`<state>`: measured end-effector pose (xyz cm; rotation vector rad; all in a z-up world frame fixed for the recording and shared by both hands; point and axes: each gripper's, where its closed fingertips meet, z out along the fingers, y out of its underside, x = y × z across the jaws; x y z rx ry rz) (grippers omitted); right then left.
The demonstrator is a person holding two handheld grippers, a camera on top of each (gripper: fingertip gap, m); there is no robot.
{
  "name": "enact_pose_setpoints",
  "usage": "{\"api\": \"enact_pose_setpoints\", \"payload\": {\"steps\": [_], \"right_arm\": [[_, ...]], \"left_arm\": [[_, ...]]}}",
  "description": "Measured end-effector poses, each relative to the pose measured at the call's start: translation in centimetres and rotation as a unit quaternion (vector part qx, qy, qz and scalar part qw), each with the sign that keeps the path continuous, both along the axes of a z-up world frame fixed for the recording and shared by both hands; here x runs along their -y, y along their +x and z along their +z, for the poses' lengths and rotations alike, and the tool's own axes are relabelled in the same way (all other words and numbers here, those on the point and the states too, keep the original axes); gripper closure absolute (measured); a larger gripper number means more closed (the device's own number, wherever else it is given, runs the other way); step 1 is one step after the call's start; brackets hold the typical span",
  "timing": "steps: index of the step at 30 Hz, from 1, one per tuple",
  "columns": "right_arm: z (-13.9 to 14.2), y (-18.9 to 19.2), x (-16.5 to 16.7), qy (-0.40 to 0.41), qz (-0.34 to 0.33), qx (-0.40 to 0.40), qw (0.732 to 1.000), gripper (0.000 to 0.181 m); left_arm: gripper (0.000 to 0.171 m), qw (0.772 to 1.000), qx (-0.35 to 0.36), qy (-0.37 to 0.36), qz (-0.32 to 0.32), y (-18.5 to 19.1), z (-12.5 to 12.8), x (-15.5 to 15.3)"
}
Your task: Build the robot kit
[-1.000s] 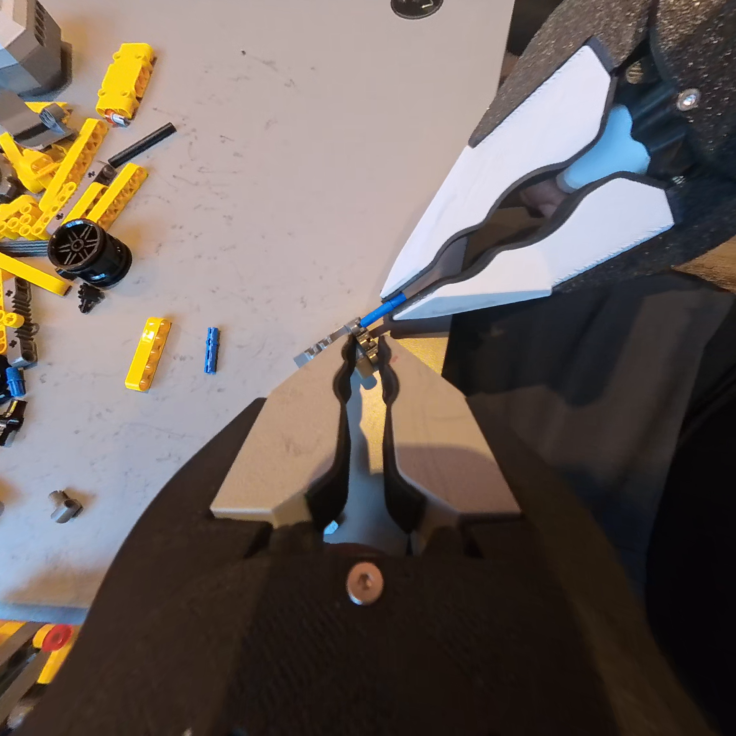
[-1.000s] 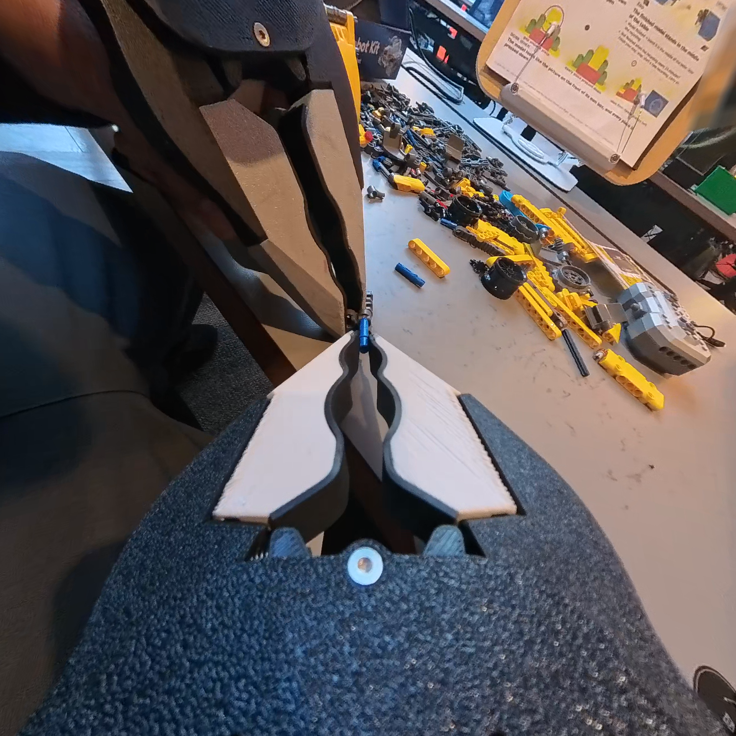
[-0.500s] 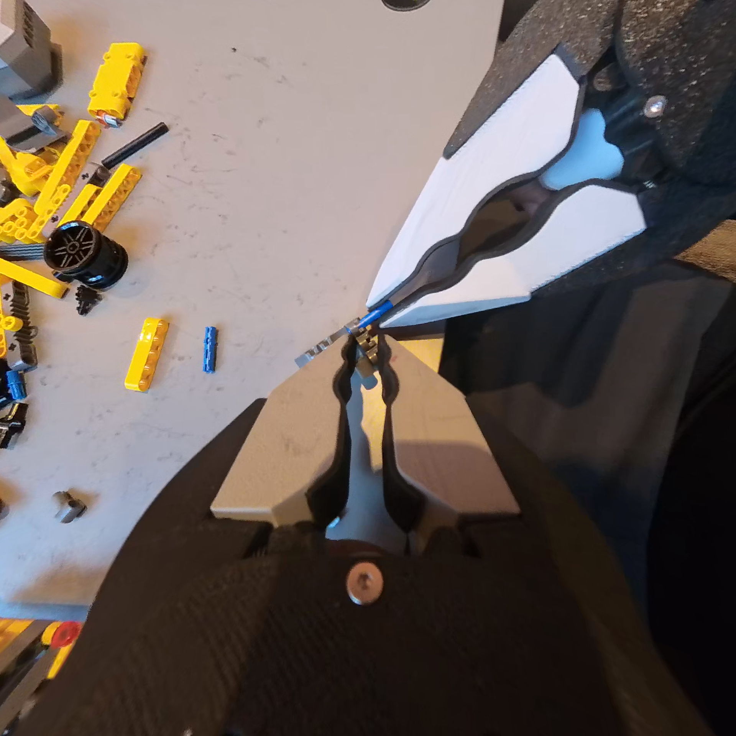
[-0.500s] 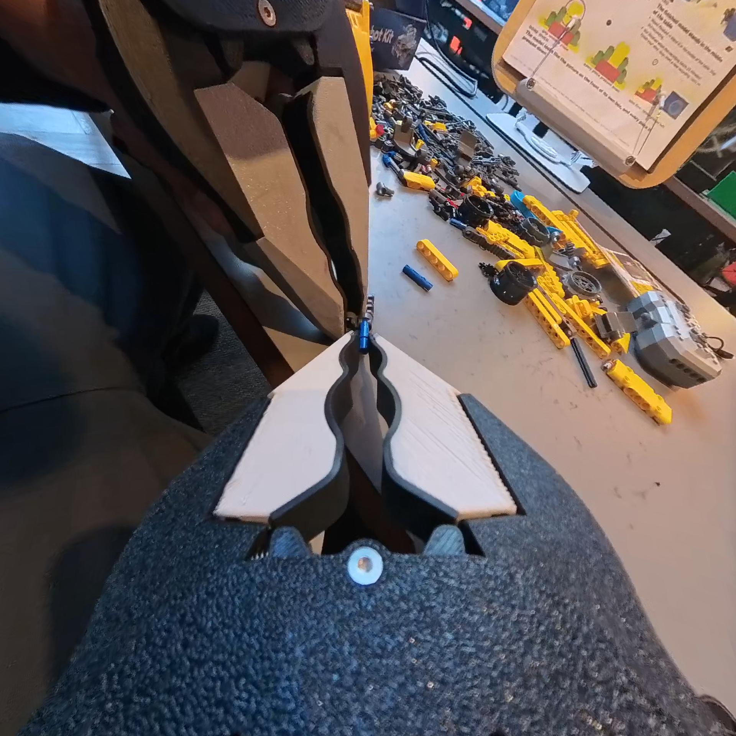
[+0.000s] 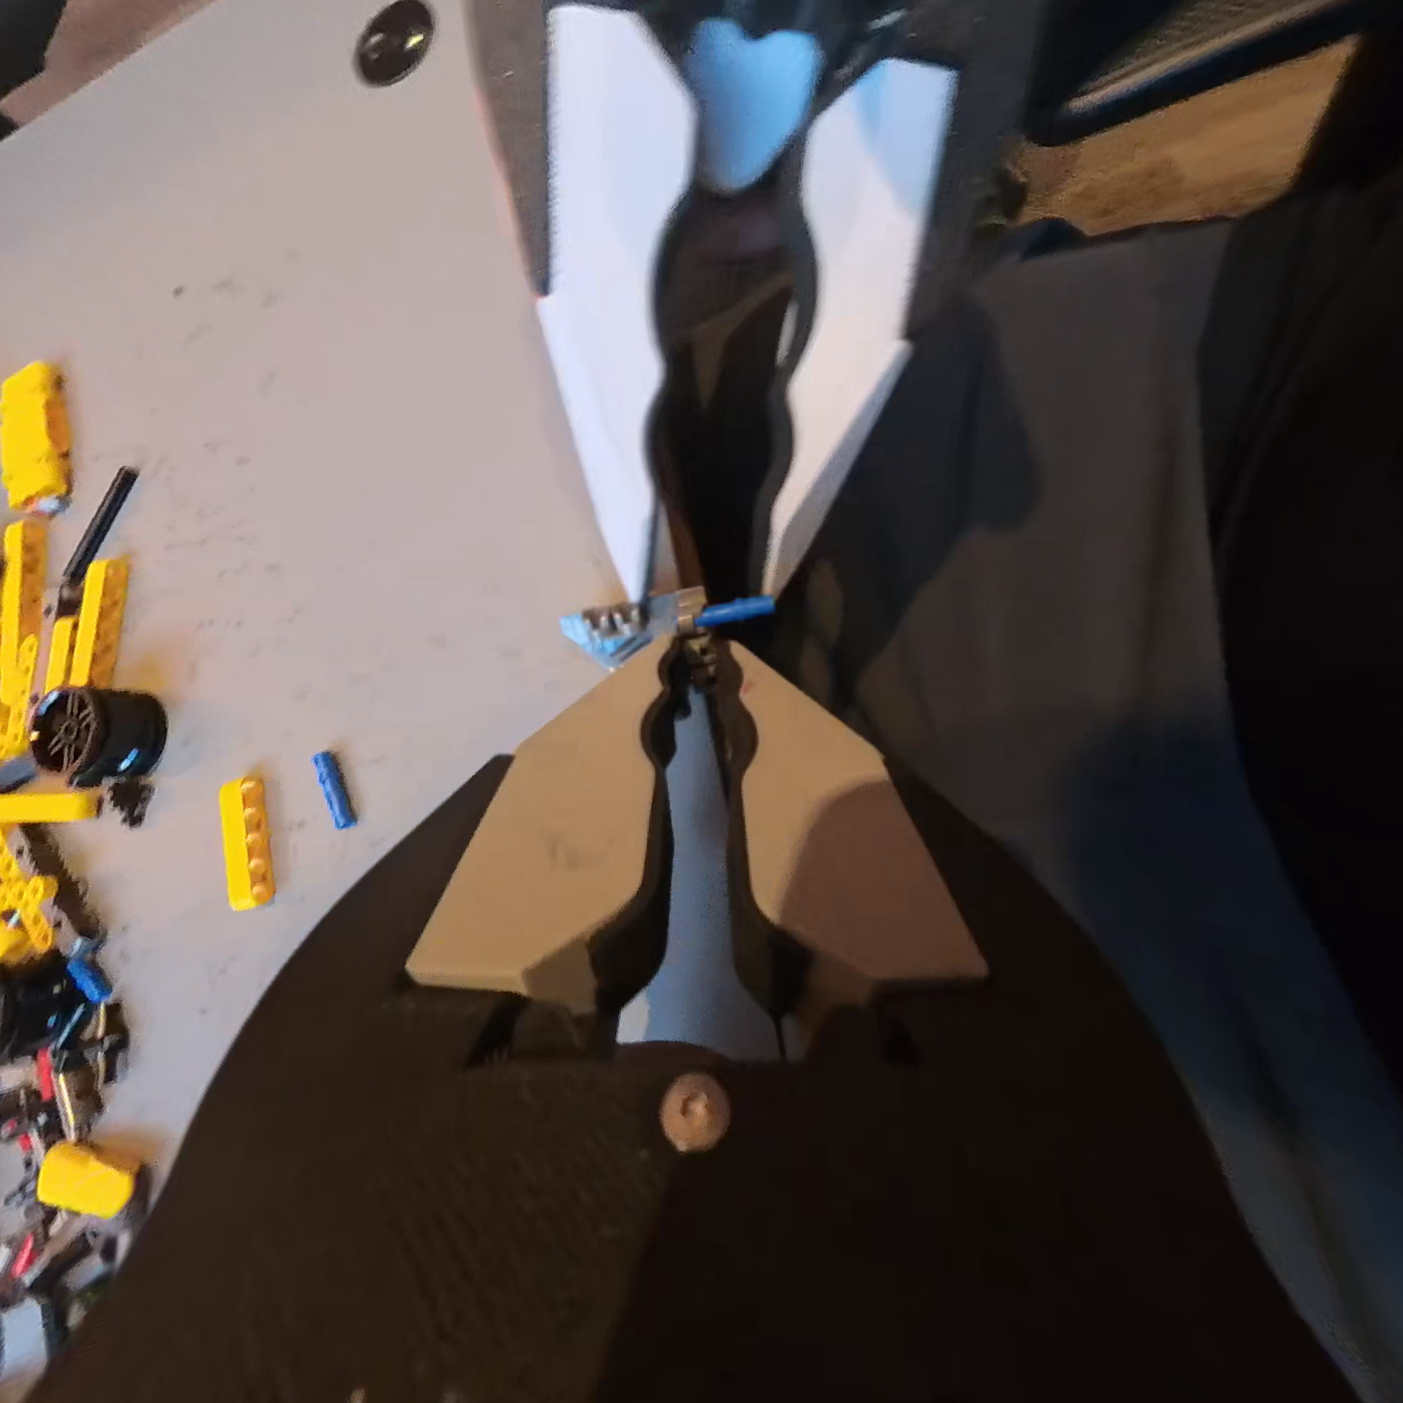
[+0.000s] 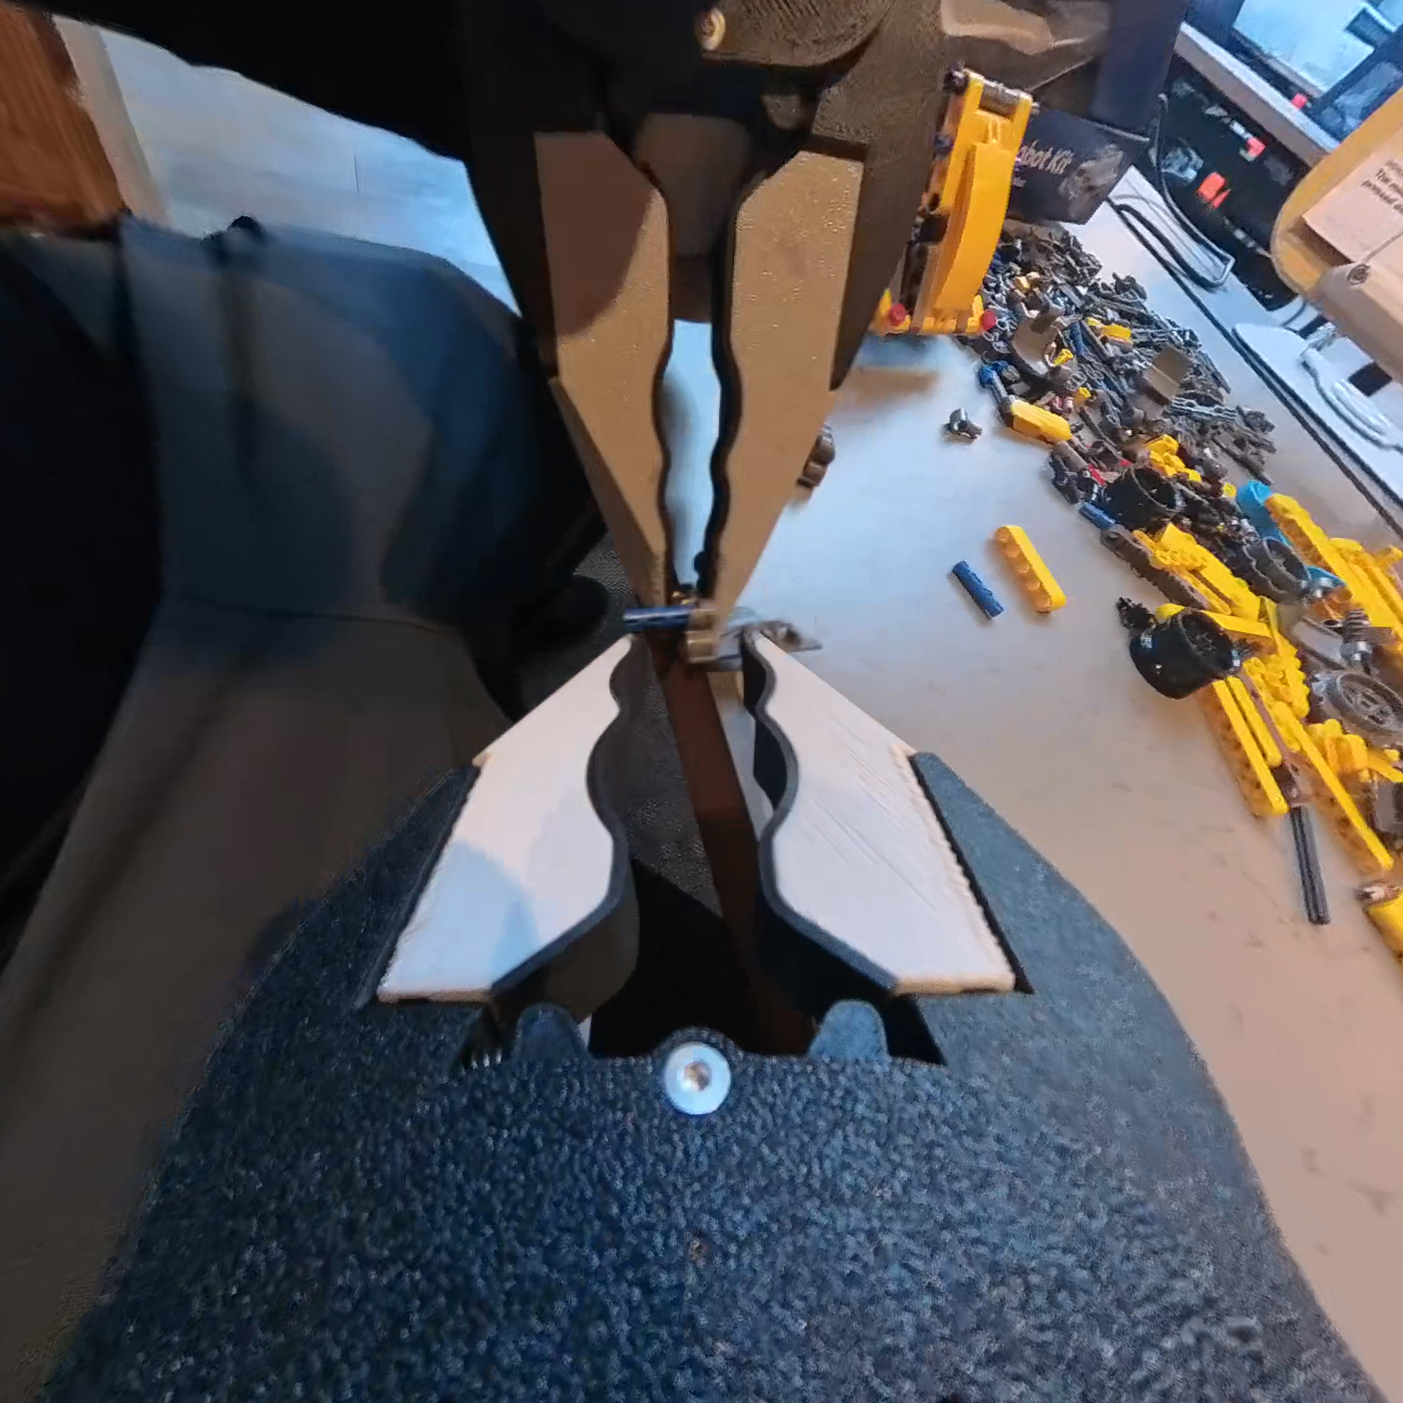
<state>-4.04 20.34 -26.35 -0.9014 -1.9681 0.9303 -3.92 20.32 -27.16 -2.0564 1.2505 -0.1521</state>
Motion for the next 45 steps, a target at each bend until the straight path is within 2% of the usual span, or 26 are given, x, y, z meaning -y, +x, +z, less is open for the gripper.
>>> {"api": "enact_pose_setpoints", "payload": {"steps": [3,4,5,18,20,22,27,32,37,45], "right_arm": [[0.2,0.3,0.7,-0.01,0.029,0.011,0.999,0.158],[0.2,0.4,1.0,-0.01,0.04,0.016,0.999,0.167],[0.2,0.4,1.0,-0.007,0.041,0.017,0.999,0.166],[0.2,0.3,0.4,-0.038,0.013,0.022,0.999,0.162],[0.4,0.5,0.3,-0.039,0.015,0.023,0.999,0.15],[1.1,0.7,0.3,-0.062,0.018,0.014,0.998,0.125],[0.7,-0.1,-0.2,-0.049,-0.009,0.018,0.999,0.116],[-0.7,-0.9,-0.7,-0.004,-0.031,0.031,0.999,0.122],[0.3,-0.5,-1.3,0.027,-0.039,0.009,0.999,0.129],[0.0,-0.4,-0.5,-0.002,-0.018,0.031,0.999,0.135]], "left_arm": [[0.166,0.999,-0.009,0.004,-0.034,0.3,-0.1,0.6],[0.166,0.999,-0.007,0.006,-0.032,0.3,-0.1,0.6],[0.166,1.0,-0.003,0.004,-0.028,0.3,-0.1,0.5],[0.167,0.999,-0.012,0.03,-0.01,0.1,0.0,-0.2],[0.167,1.0,-0.007,0.03,-0.008,0.1,0.0,-0.2],[0.166,0.999,-0.008,0.031,-0.006,0.1,0.1,-0.3],[0.166,0.999,-0.01,0.036,-0.006,0.2,0.1,-0.4],[0.167,0.999,-0.011,0.035,-0.01,0.5,0.0,-0.3],[0.167,1.0,-0.009,0.026,0.007,0.2,0.0,-0.5],[0.167,1.0,-0.018,0.012,0.001,0.1,0.0,-0.1]]}}
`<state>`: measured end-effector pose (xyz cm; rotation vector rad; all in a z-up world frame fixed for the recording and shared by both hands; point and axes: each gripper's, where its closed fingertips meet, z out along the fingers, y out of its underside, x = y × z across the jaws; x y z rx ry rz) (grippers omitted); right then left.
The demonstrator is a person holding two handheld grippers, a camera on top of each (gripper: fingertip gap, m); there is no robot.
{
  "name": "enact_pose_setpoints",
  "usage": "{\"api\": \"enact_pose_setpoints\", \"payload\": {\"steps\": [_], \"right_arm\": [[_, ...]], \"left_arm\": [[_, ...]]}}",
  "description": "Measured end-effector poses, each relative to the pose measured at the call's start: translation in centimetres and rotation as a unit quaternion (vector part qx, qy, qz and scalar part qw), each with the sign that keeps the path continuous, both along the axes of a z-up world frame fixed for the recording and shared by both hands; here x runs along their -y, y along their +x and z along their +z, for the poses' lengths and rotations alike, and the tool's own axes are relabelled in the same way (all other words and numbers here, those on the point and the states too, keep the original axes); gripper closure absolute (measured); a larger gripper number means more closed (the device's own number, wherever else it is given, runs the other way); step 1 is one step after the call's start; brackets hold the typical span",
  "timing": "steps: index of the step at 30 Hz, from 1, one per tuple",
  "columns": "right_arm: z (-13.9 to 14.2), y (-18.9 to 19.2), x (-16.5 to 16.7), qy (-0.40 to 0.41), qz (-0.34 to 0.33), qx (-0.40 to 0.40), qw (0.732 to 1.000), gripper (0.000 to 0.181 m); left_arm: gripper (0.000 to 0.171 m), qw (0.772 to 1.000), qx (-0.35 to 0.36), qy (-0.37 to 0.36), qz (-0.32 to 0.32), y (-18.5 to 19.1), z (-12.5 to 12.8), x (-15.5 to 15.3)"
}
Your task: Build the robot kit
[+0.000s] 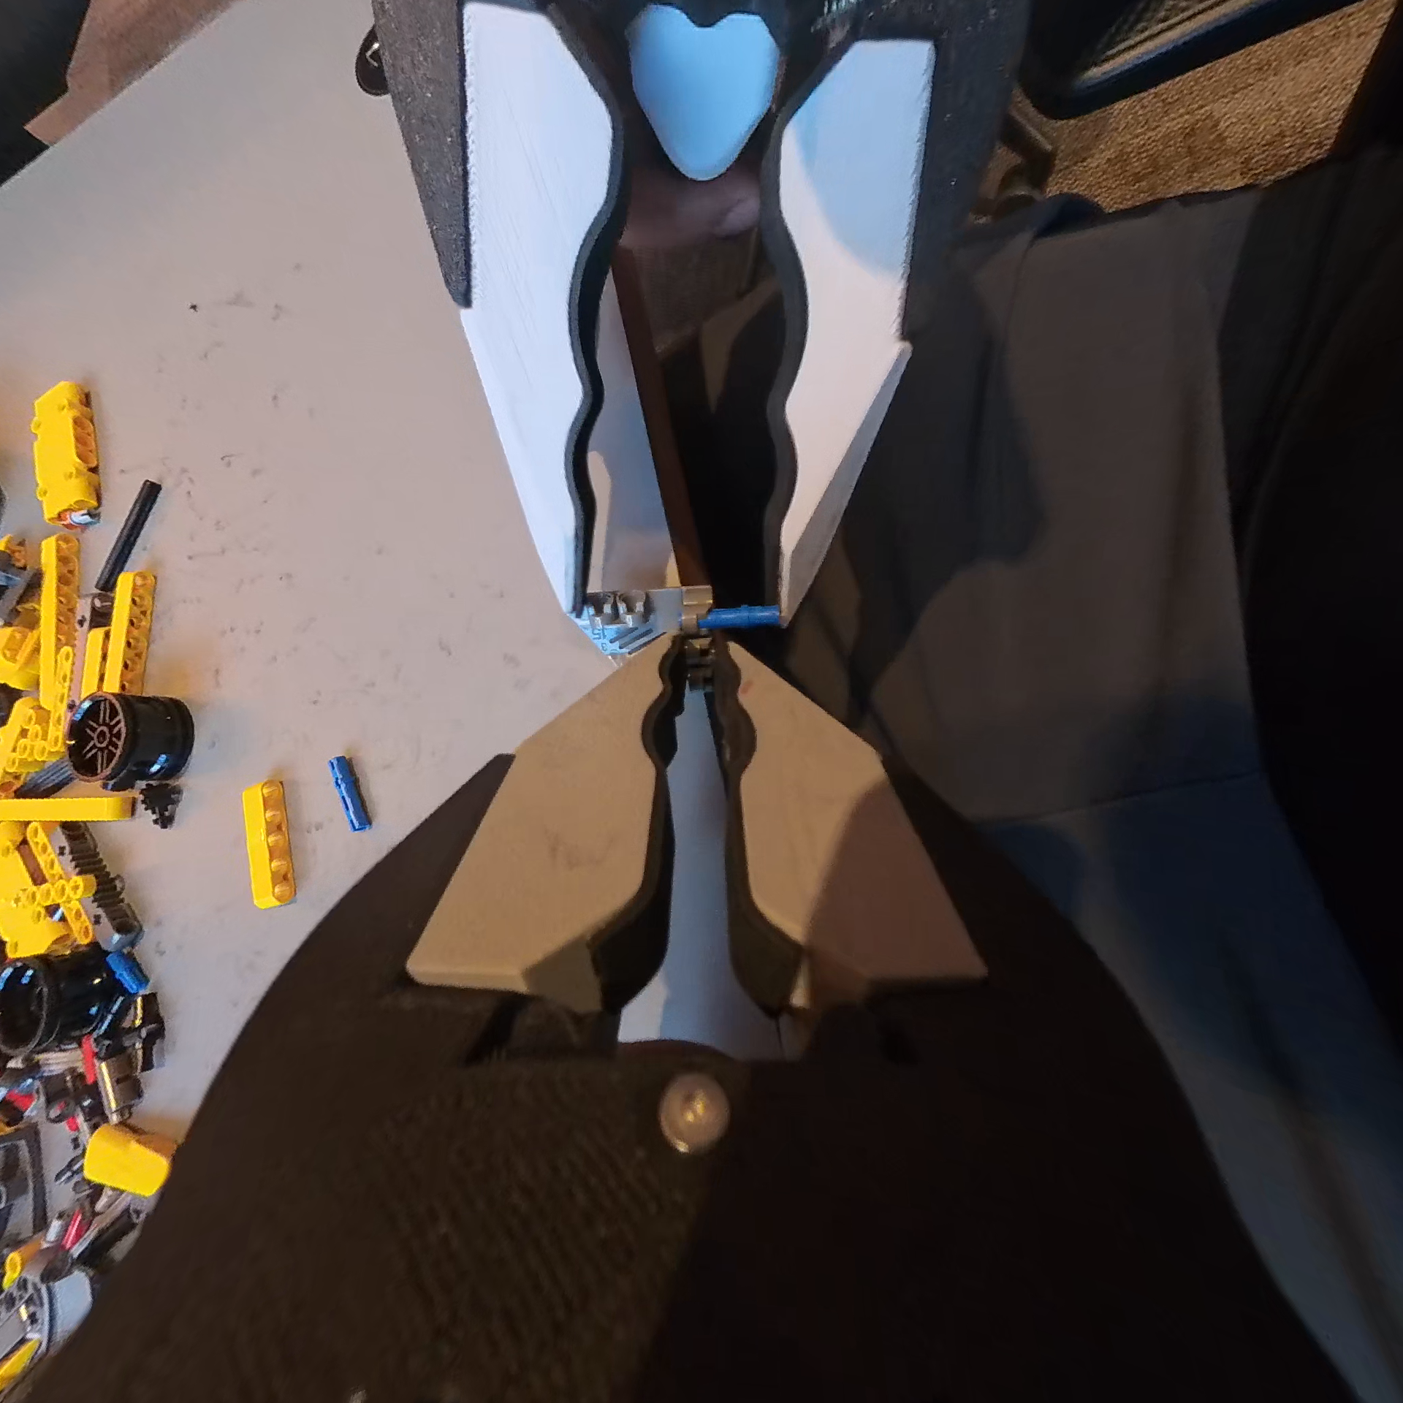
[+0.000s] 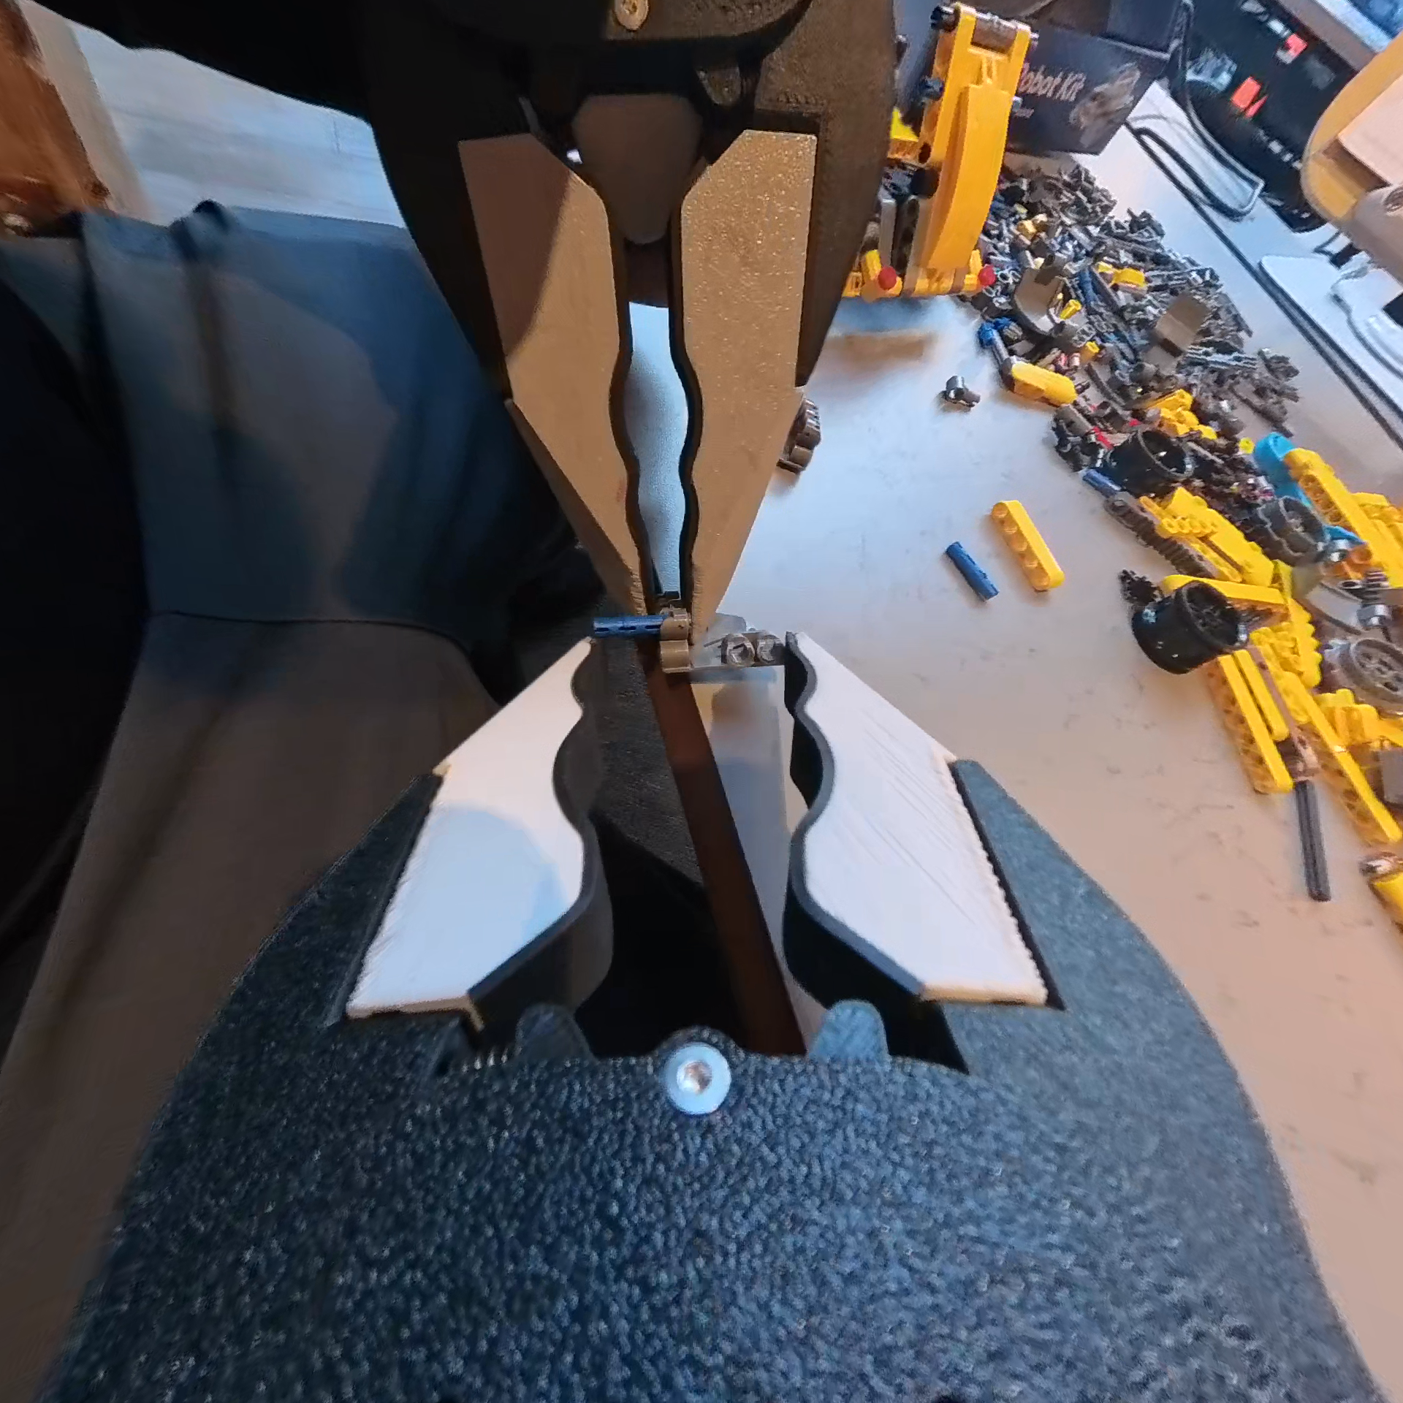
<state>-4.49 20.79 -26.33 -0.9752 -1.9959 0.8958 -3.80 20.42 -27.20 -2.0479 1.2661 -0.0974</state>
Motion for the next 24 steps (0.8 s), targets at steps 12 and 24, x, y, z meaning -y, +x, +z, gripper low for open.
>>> {"api": "enact_pose_setpoints", "payload": {"steps": [12,24], "right_arm": [[0.5,0.7,0.7,-0.051,0.025,0.017,0.998,0.124],[0.2,0.0,0.6,-0.066,0.02,0.018,0.997,0.139]], "left_arm": [[0.167,1.0,0.012,-0.007,0.002,0.1,0.0,-0.1],[0.166,1.0,-0.013,0.001,-0.001,0.2,-0.1,0.0]]}}
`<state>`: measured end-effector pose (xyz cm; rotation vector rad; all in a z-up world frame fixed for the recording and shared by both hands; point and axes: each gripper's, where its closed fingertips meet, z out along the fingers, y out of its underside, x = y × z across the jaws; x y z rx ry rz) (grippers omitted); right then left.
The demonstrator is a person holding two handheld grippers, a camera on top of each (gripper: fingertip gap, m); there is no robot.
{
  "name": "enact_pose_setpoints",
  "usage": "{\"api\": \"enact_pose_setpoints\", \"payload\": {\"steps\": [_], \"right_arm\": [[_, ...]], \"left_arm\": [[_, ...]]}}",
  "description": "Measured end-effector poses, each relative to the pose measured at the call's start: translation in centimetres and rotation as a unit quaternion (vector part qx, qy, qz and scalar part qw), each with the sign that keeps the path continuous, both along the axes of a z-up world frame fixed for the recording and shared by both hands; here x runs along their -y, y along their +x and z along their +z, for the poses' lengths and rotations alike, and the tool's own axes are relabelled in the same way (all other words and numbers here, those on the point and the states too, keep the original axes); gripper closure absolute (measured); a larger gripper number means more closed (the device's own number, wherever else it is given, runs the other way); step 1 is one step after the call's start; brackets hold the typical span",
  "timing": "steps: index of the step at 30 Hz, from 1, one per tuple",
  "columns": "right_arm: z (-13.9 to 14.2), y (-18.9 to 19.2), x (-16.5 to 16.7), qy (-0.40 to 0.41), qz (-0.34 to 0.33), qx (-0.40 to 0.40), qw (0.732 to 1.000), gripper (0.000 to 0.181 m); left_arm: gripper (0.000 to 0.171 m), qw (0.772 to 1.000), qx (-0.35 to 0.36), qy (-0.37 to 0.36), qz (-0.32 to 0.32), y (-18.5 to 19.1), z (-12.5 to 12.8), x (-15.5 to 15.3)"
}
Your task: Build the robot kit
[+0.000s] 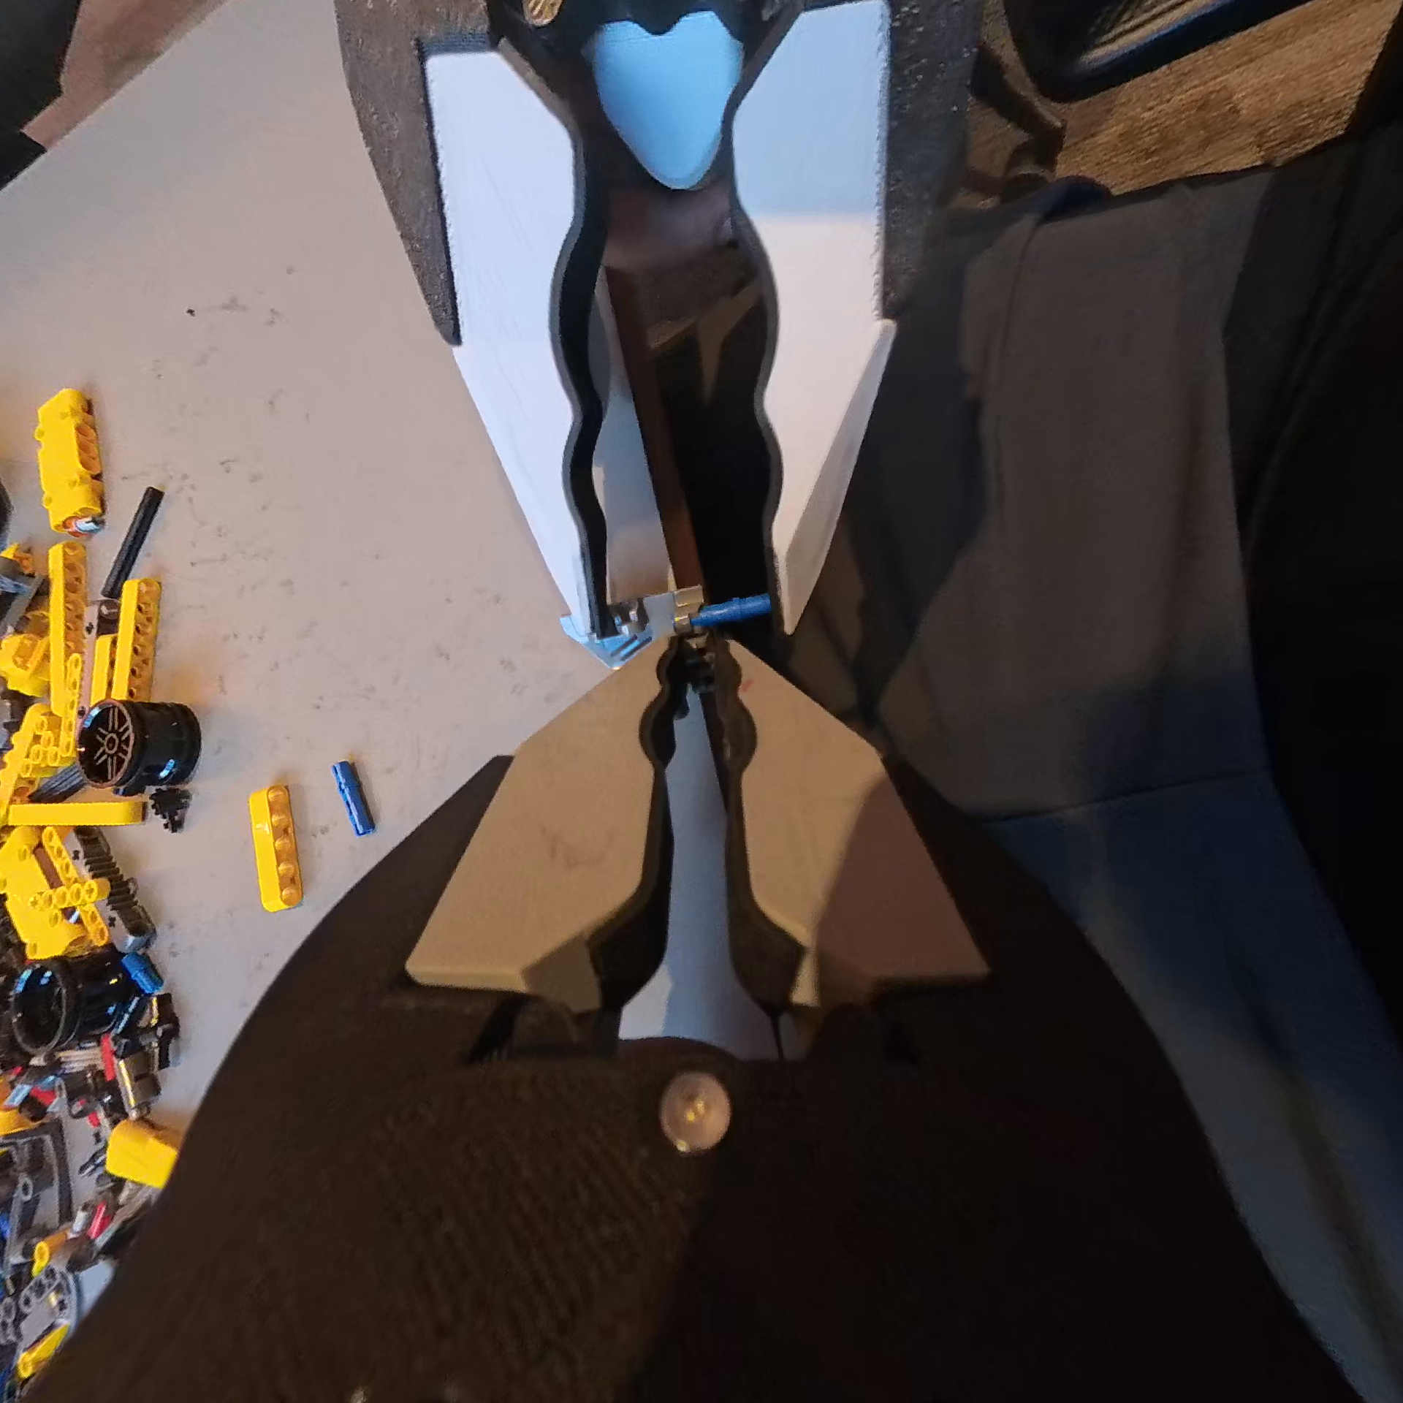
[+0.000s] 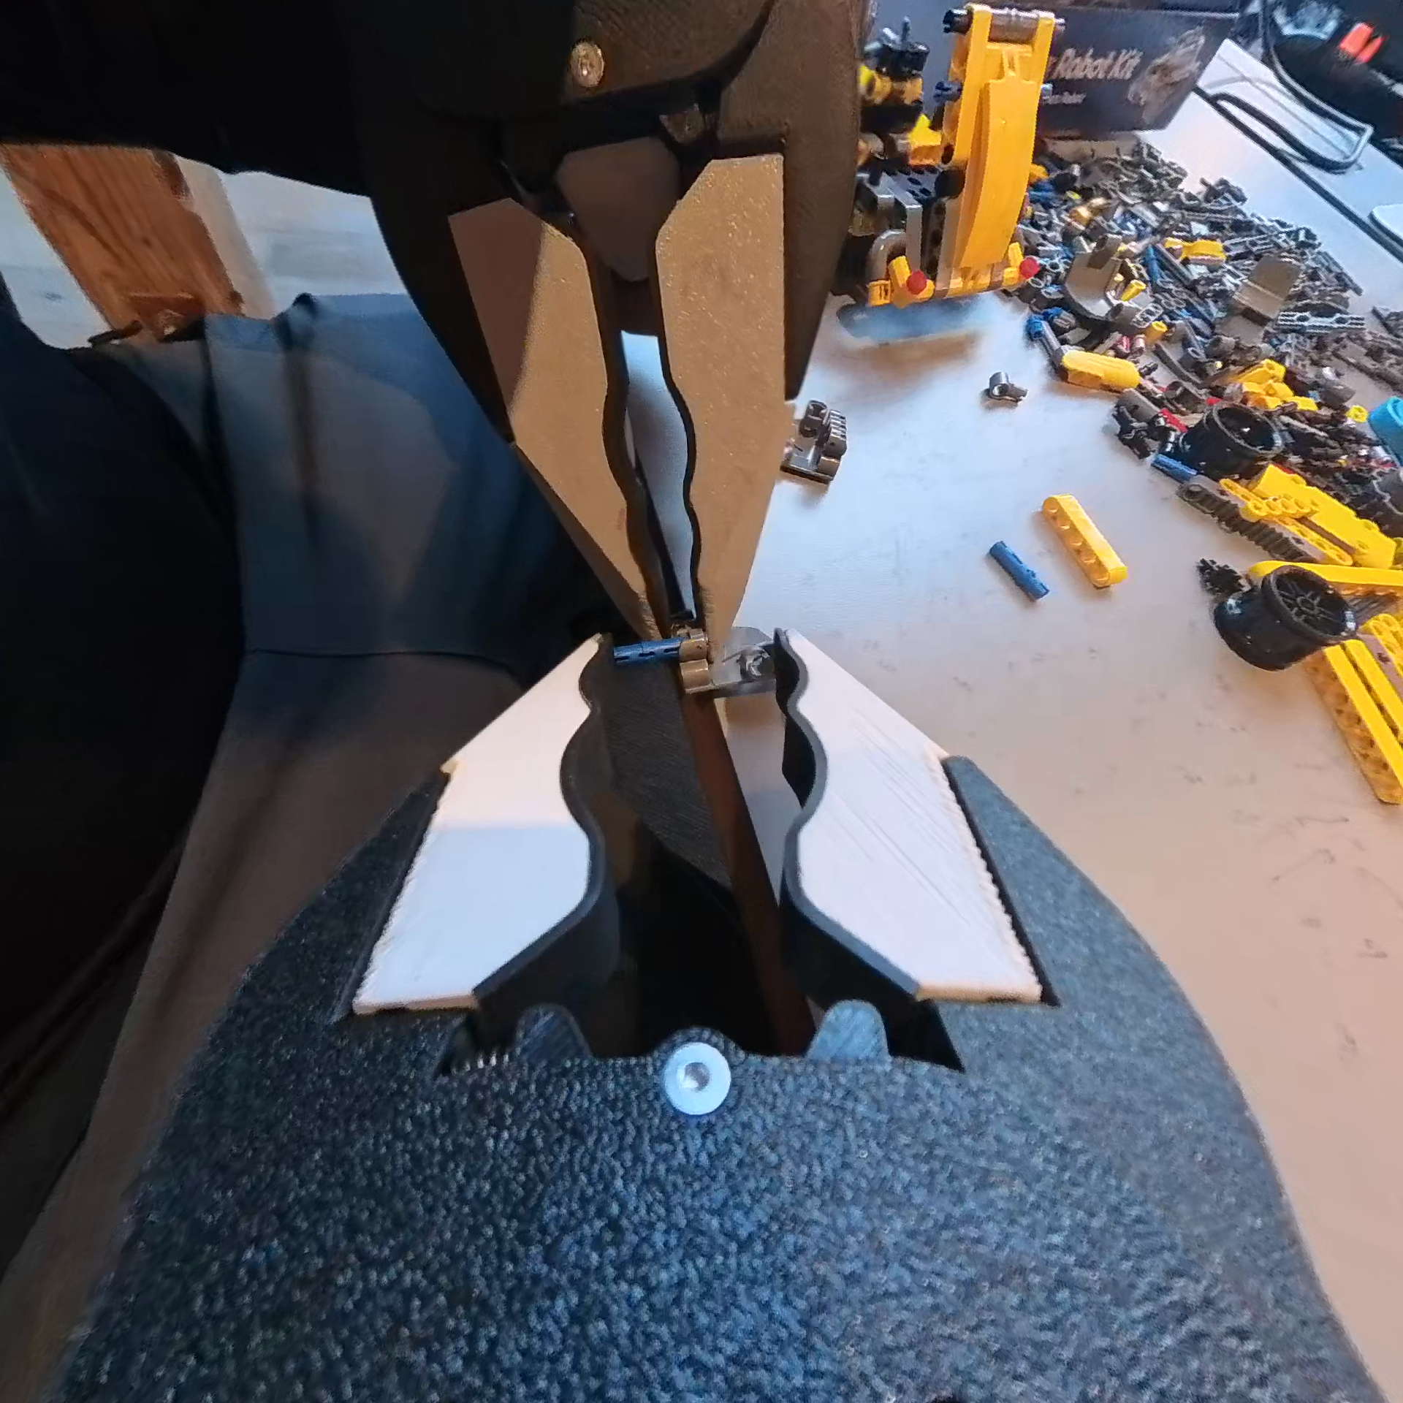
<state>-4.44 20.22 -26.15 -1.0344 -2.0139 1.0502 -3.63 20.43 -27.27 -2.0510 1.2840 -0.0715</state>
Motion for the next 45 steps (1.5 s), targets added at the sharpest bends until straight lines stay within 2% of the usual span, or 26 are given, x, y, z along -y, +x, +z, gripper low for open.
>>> {"api": "enact_pose_setpoints", "payload": {"steps": [6,7,9,20,21,23,26,30,33,45], "right_arm": [[-0.1,-0.2,0.3,-0.027,0.019,0.013,0.999,0.141],[-0.2,-0.2,0.4,-0.027,0.017,0.018,0.999,0.157],[-0.2,-0.3,0.4,-0.031,0.017,0.026,0.999,0.158],[0.1,0.2,0.4,-0.015,0.019,0.029,0.999,0.154],[0.2,0.2,0.5,-0.018,0.017,0.023,0.999,0.147],[1.3,-0.2,0.0,-0.024,-0.006,-0.004,1.0,0.122],[1.8,-0.3,-0.5,-0.018,-0.018,-0.012,1.0,0.127],[-0.1,-0.5,-0.7,0.031,-0.016,0.027,0.999,0.128],[-0.4,-0.5,-0.6,0.036,-0.015,0.033,0.999,0.133],[-0.8,-0.6,-0.5,-0.015,-0.008,0.06,0.998,0.134]], "left_arm": [[0.166,1.0,0.016,-0.015,0.003,-0.1,0.0,0.3],[0.166,1.0,0.009,-0.005,0.013,-0.4,0.0,-0.1],[0.166,1.0,0.007,-0.007,0.016,-0.6,0.1,-0.1],[0.166,1.0,0.003,0.01,0.009,-0.4,0.1,-0.4],[0.166,1.0,0.005,0.01,0.013,-0.5,0.1,-0.4],[0.166,1.0,0.01,0.006,0.019,-0.5,0.1,-0.4],[0.166,1.0,0.01,0.005,0.022,-0.5,0.1,-0.5],[0.166,1.0,0.004,0.007,0.016,-0.2,0.1,-0.4],[0.167,1.0,0.004,0.004,0.016,-0.2,0.0,-0.3],[0.166,0.999,0.017,-0.01,0.027,-0.2,0.0,-0.1]]}}
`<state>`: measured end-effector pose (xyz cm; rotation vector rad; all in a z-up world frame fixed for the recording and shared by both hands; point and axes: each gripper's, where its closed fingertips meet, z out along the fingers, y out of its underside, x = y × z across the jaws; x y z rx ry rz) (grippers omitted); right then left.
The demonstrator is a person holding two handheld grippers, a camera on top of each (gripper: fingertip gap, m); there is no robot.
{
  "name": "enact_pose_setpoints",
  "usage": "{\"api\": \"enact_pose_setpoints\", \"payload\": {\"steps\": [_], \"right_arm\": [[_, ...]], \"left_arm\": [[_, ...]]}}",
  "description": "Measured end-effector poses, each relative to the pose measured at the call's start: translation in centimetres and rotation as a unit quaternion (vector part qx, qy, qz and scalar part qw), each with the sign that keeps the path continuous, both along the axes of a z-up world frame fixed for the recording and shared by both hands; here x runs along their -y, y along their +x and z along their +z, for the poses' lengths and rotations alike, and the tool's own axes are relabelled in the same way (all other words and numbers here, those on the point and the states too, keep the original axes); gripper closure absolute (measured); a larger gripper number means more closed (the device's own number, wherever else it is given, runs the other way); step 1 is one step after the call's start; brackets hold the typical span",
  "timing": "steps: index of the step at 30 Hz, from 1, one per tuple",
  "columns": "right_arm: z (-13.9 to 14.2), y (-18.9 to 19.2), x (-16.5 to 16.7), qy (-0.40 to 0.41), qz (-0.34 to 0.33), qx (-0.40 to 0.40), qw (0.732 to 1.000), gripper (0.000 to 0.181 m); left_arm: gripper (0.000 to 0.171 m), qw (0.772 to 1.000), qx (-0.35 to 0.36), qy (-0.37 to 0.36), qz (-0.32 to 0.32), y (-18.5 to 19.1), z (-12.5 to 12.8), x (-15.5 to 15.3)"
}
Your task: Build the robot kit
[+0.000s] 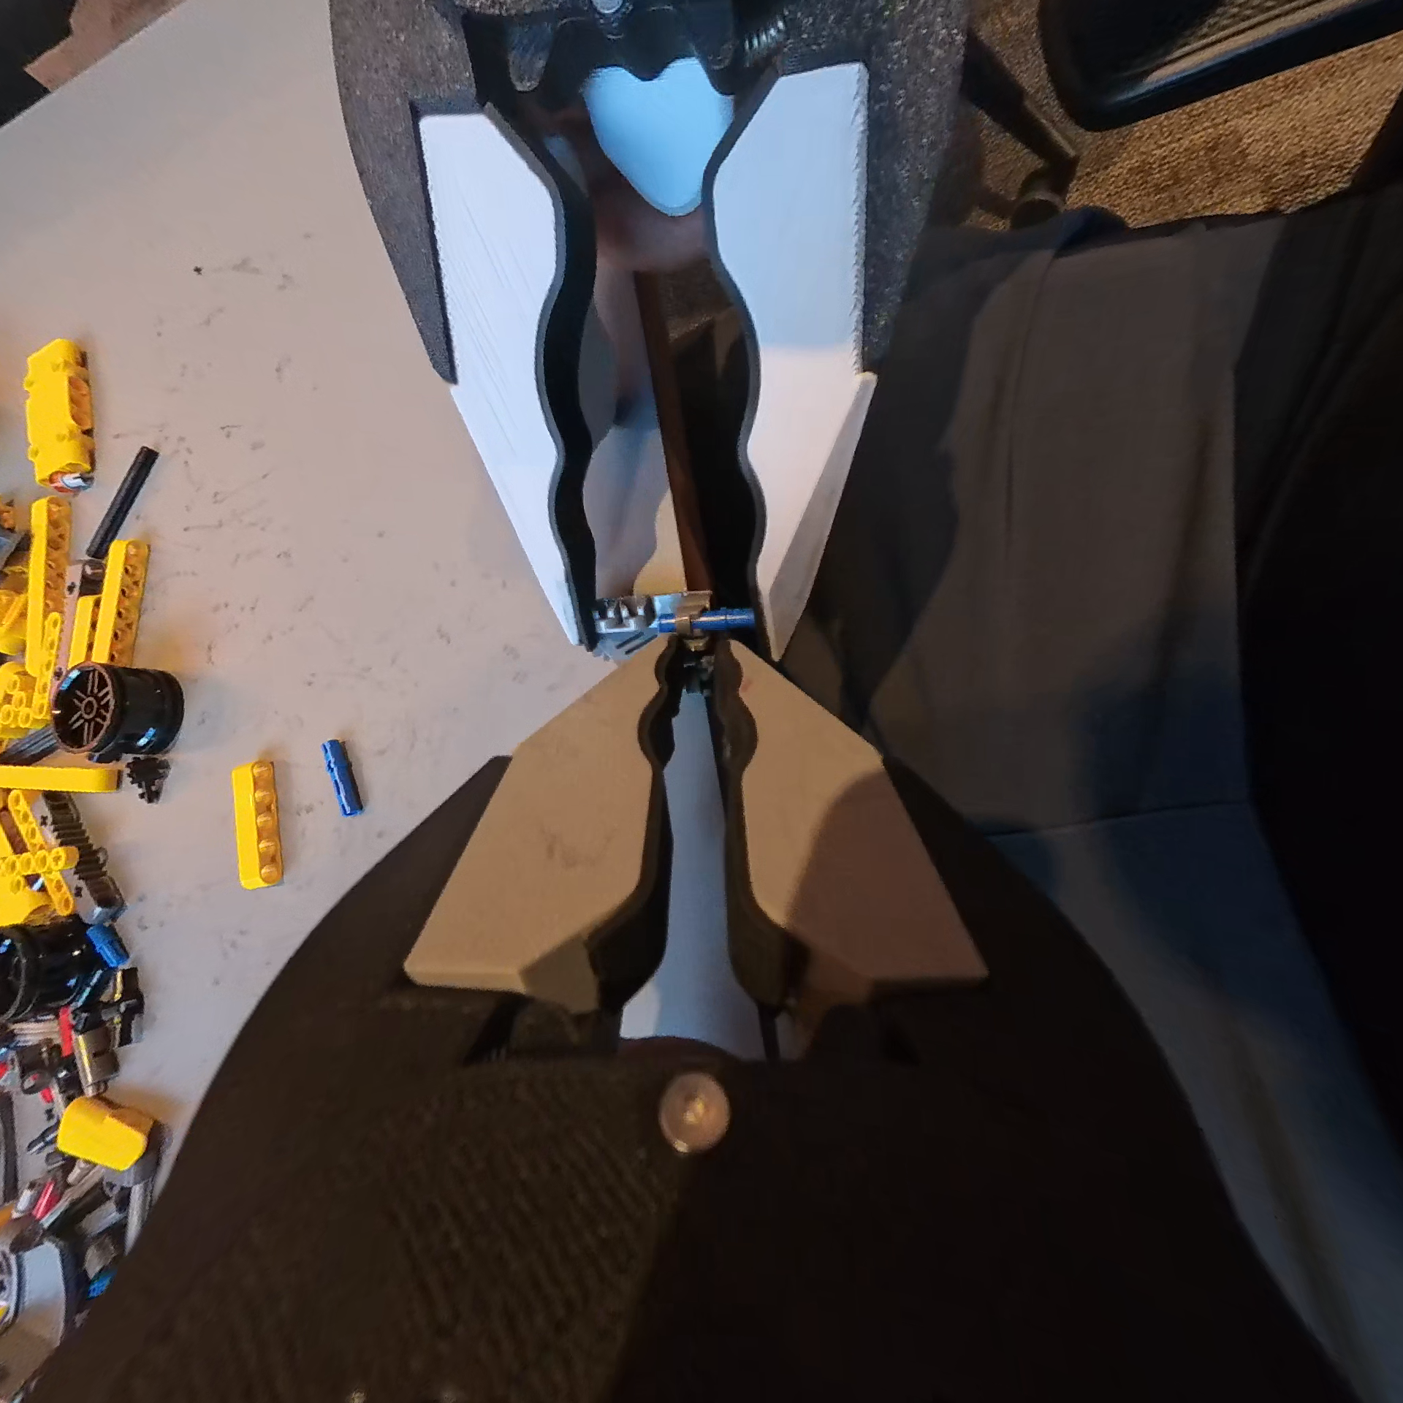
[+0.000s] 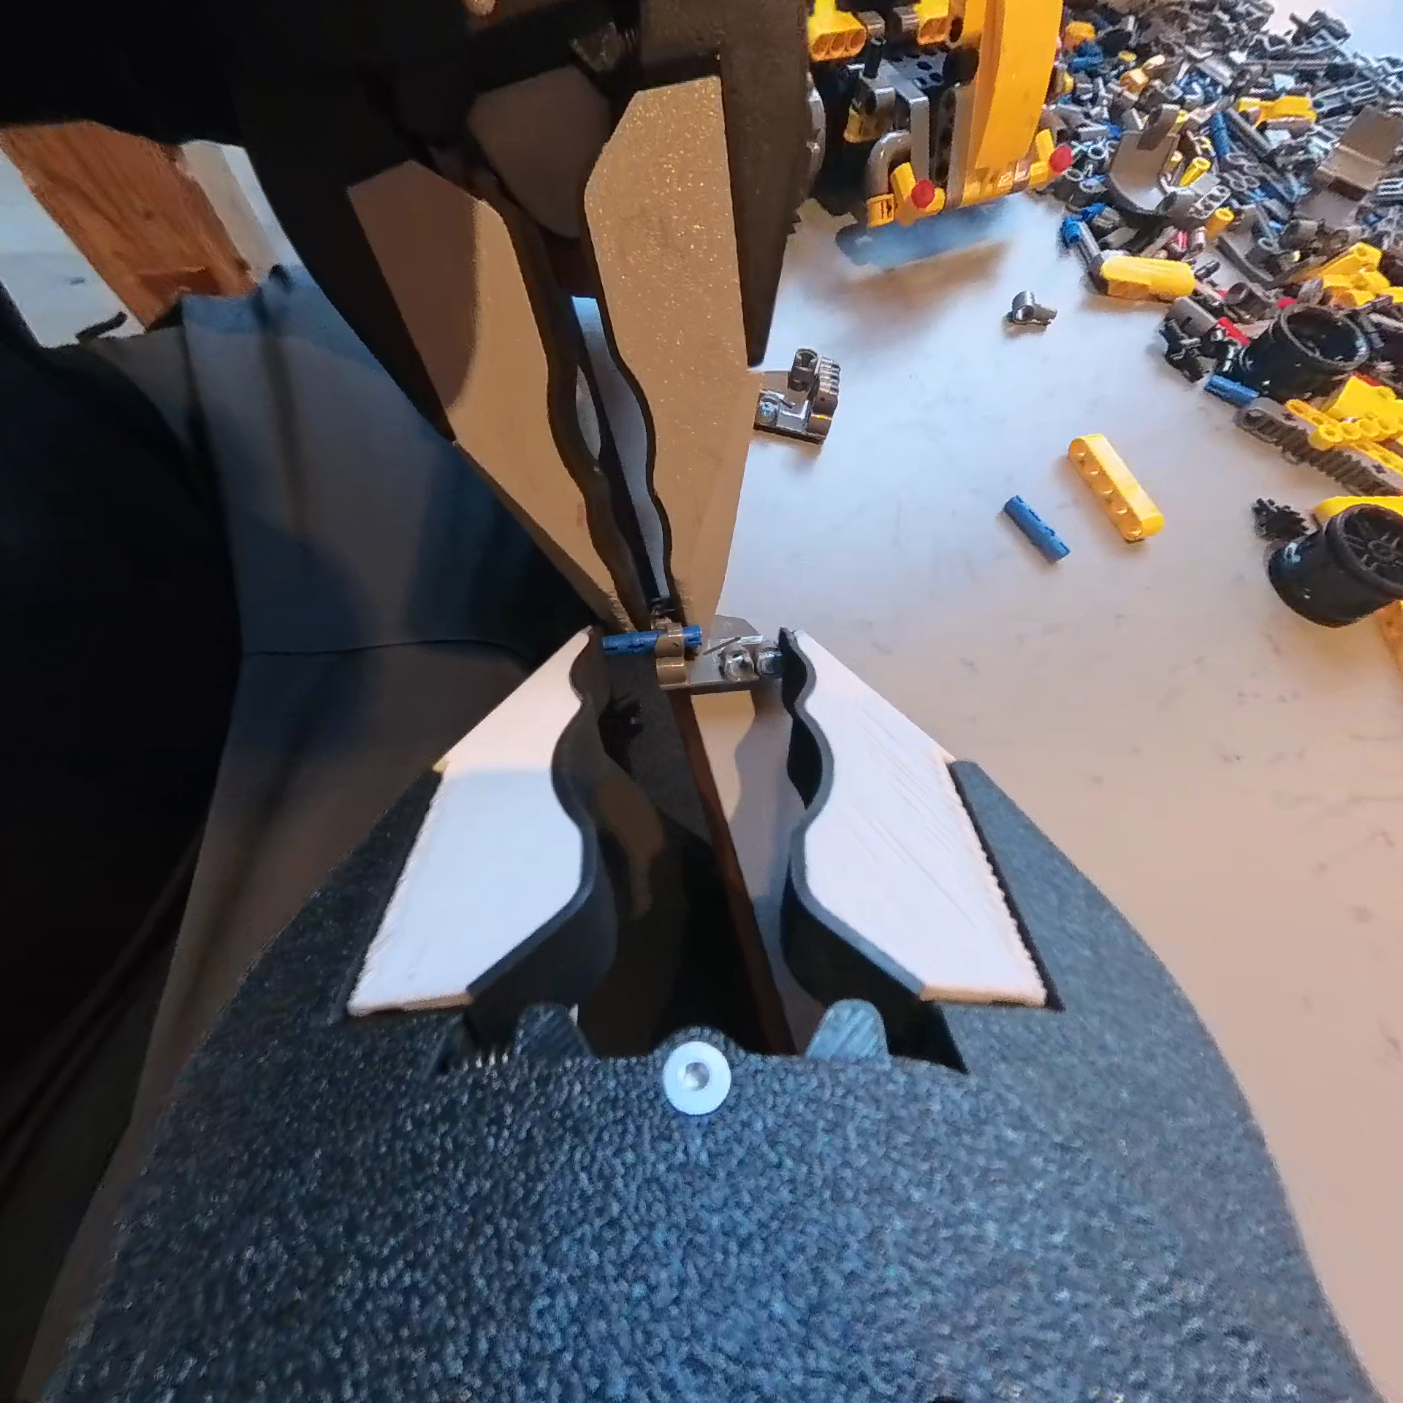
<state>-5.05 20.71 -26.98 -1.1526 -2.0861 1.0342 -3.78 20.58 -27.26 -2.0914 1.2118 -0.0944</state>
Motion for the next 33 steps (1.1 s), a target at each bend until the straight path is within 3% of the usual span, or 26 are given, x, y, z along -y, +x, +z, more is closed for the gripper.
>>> {"api": "enact_pose_setpoints", "payload": {"steps": [24,33], "right_arm": [[0.02,-0.43,0.02,-0.004,0.023,0.005,1.0,0.141],[0.8,-0.38,-0.86,0.013,-0.031,-0.036,0.999,0.134]], "left_arm": [[0.166,1.0,-0.005,-0.014,0.014,-0.29,0.02,0.09],[0.166,0.999,-0.03,0.022,0.021,-0.67,0.16,-0.5]]}}
